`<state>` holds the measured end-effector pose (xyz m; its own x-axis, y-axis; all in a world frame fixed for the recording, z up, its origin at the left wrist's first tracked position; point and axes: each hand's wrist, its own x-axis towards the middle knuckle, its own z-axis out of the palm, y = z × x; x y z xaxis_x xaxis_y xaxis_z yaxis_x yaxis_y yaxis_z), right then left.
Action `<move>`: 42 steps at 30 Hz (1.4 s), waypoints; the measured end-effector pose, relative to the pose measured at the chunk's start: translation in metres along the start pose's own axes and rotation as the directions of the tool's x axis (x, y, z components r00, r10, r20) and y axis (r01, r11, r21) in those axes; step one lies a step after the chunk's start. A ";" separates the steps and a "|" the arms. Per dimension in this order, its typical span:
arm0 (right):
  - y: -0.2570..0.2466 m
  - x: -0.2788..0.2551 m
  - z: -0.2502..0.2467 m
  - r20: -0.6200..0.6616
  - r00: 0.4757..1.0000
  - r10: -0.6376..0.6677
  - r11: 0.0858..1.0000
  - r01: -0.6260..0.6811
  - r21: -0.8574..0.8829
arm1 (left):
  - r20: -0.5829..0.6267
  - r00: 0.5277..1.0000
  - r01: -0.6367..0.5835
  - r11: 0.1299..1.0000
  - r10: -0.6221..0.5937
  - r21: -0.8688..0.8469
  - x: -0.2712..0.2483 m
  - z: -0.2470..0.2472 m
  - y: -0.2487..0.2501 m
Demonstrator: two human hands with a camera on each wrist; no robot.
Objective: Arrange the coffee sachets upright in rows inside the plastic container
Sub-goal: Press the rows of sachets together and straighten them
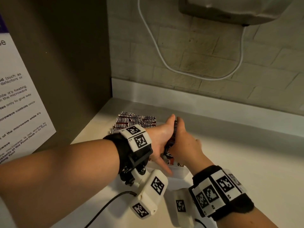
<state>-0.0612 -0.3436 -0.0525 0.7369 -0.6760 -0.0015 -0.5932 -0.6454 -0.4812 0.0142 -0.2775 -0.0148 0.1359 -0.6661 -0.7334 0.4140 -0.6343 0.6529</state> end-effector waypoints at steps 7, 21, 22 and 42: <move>0.010 0.005 0.001 -0.019 0.997 0.071 0.993 -0.073 -0.098 | -0.073 0.996 -0.050 0.998 0.048 -0.023 0.023 -0.005 0.002; 0.033 0.002 0.001 -0.128 0.976 0.176 0.941 -0.129 0.313 | -0.162 0.979 -0.141 0.987 0.127 -0.078 0.096 0.006 0.004; 0.035 0.003 0.002 -0.087 0.974 0.210 0.930 -0.172 0.324 | -0.120 0.986 -0.128 0.987 0.116 -0.098 0.102 0.005 0.001; 0.037 -0.003 -0.009 0.108 0.985 0.134 0.991 -0.132 -0.029 | -0.166 0.925 -0.367 0.916 0.341 -0.164 0.054 0.023 -0.012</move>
<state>-0.0886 -0.3688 -0.0626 0.6812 -0.7141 -0.1613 -0.6944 -0.5604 -0.4514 -0.0038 -0.3147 -0.0575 0.4164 -0.7674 -0.4875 0.4769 -0.2722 0.8358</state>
